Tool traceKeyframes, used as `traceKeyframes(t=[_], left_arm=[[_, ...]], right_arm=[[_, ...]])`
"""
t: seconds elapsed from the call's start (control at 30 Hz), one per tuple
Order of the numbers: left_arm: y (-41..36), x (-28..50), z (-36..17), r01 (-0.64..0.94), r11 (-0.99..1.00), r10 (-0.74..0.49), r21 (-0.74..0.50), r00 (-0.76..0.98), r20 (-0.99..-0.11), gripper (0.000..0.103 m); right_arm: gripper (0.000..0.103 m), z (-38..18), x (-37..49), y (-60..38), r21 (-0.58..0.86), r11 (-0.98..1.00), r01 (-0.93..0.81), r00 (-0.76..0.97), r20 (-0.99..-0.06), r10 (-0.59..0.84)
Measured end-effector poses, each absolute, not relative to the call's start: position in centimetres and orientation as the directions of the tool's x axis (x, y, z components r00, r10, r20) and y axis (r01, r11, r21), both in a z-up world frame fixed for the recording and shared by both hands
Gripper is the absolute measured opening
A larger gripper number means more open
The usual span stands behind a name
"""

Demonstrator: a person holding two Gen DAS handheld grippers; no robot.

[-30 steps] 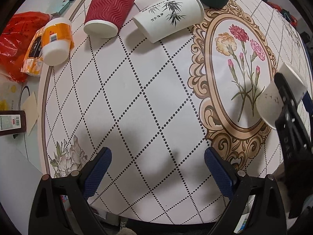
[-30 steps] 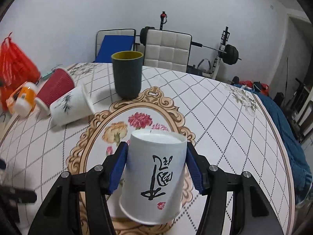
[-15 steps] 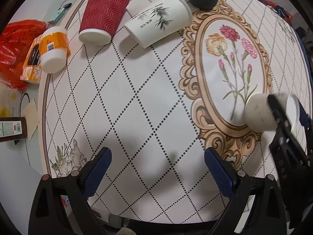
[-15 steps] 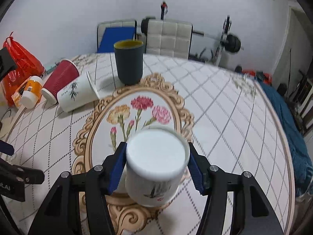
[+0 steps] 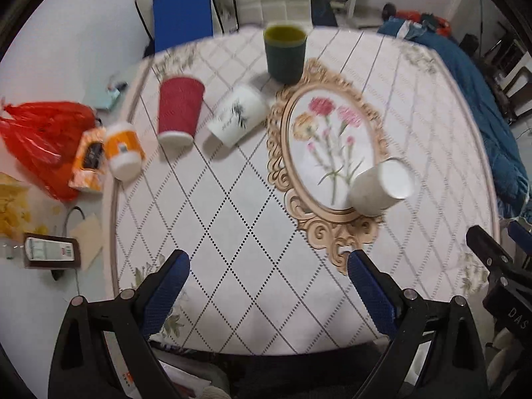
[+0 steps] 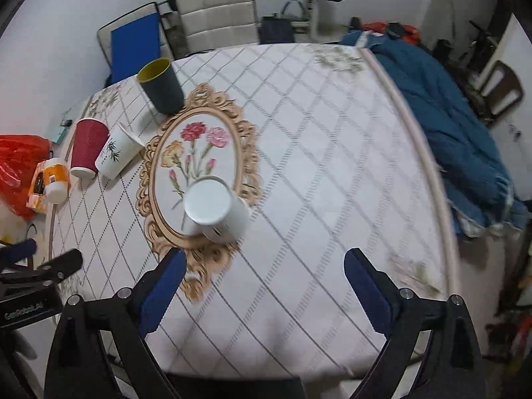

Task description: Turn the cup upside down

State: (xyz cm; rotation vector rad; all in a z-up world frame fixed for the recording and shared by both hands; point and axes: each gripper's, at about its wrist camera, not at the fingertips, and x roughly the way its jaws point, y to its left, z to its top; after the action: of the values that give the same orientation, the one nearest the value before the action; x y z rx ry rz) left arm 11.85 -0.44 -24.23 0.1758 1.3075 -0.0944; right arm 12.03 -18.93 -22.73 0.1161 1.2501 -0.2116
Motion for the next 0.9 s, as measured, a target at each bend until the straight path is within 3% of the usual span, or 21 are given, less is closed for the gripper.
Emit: traceKeyframes(t=[0.4,0.9], left_arm=[[-2.5,3.4,-11.2,0.109,0.991,0.013,0.072,0.461,-0.887,0.097],[-2.6,-3.9,-4.0,0.082,0.996,-0.017,0.034,0.554,-0.832,0.097]], right_arm=[[0.098,-7.3,3.1,-19.0,-0.023,0.985,0.172,0.474,-0.875,-0.103],[0.098,3.5,-5.2,-18.9,-0.015,0.992,0.124,0.598,-0.797,-0.087]])
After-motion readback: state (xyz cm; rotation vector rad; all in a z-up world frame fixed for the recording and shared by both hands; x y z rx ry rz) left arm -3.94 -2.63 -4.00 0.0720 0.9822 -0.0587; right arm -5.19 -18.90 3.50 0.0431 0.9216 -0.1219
